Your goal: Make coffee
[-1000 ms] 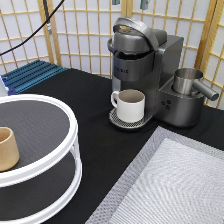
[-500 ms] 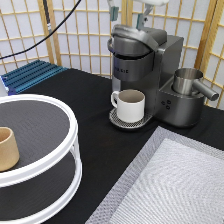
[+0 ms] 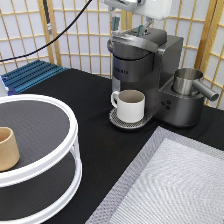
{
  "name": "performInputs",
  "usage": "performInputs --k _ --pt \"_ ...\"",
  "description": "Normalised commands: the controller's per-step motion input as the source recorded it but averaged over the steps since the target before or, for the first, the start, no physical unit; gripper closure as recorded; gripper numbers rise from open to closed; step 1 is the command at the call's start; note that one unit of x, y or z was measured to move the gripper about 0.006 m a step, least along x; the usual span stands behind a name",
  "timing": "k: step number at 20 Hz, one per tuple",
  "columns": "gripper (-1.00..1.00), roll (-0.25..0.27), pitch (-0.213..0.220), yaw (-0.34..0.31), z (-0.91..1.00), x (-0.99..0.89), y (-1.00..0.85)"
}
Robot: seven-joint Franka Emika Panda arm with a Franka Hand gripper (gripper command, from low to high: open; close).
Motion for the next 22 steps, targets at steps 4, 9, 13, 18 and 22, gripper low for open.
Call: performInputs --k 4,9,13,18,22 --pt "-1.00 -0.006 0.000 -0.009 -0.21 -0.20 -0.26" --pt "-1.00 -0.002 -0.060 0.067 0.26 -0.22 0.05" --pt "-1.00 0.000 -0.164 0.181 0.55 -0.19 0.05" --pt "-1.00 0.011 -0.161 0.155 0.40 -0.12 -0.23" --pt "-1.00 0.034 -0.104 0.050 0.17 0.02 -0.72"
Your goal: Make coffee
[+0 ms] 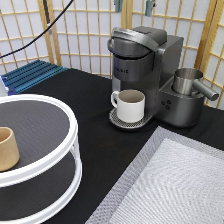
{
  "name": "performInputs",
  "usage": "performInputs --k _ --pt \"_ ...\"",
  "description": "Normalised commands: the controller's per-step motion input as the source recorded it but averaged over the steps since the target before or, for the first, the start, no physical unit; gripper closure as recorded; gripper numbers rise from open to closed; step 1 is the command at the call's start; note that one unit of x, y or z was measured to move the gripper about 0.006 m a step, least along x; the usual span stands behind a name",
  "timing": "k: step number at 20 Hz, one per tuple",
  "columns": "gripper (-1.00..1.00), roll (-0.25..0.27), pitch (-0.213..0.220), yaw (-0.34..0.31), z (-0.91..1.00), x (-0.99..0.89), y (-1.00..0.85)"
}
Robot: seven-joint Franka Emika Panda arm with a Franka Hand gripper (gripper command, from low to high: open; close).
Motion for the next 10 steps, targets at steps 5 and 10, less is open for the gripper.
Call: performInputs --k 5,10 --pt "-1.00 -0.001 -0.066 -0.019 -0.06 -0.22 -0.59" --pt "-1.00 -0.018 -0.066 -0.061 -0.28 -0.26 -0.11"
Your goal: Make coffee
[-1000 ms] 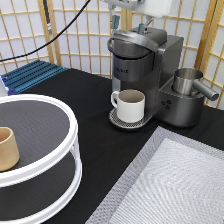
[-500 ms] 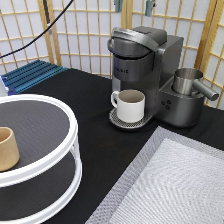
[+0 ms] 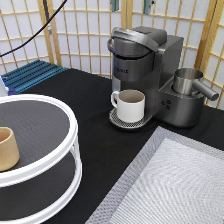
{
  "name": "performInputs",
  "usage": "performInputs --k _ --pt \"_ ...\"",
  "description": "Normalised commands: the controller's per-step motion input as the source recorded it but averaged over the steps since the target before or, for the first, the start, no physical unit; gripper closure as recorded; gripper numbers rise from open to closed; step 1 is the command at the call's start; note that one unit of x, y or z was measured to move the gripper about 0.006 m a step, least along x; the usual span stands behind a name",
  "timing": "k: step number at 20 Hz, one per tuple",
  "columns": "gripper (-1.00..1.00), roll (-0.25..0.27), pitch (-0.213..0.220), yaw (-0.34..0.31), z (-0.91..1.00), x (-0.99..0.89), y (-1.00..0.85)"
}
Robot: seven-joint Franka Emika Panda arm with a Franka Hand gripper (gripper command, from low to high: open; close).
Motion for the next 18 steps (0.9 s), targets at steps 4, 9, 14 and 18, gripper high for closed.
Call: performInputs --k 4,9,14,18 --pt "-1.00 -0.022 -0.026 -0.030 -0.54 -0.41 0.00" --pt "-1.00 -0.034 -0.025 -0.017 -0.52 -0.26 0.00" --pt "-1.00 -0.024 -0.013 -0.001 -0.46 -0.04 0.01" --pt "-1.00 -0.008 -0.033 0.000 -0.74 -0.01 0.17"
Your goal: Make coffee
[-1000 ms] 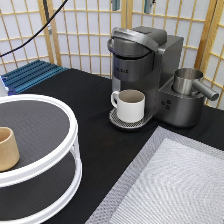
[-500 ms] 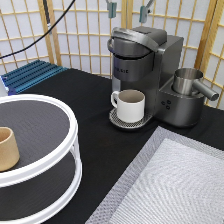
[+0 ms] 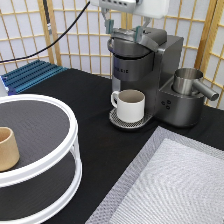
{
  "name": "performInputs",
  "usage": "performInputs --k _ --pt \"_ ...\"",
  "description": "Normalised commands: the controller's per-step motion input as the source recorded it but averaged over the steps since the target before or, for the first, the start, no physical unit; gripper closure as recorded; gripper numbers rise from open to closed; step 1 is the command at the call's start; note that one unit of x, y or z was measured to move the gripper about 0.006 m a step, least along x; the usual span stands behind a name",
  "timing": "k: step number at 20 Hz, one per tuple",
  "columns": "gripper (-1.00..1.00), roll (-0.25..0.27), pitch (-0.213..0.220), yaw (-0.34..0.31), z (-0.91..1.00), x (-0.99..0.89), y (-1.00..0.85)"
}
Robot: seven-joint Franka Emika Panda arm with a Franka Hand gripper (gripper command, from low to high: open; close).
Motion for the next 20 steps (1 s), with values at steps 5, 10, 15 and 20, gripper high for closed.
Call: performInputs --k 5,10,15,20 --pt "-1.00 -0.064 -0.038 0.000 -0.93 -0.07 0.64" --pt "-1.00 -0.039 -0.045 0.000 -1.00 -0.32 0.52" --pt "-1.00 -0.023 -0.048 0.000 -1.00 -0.36 0.35" --pt "-1.00 0.003 -0.069 -0.023 -1.00 -0.46 -0.43"
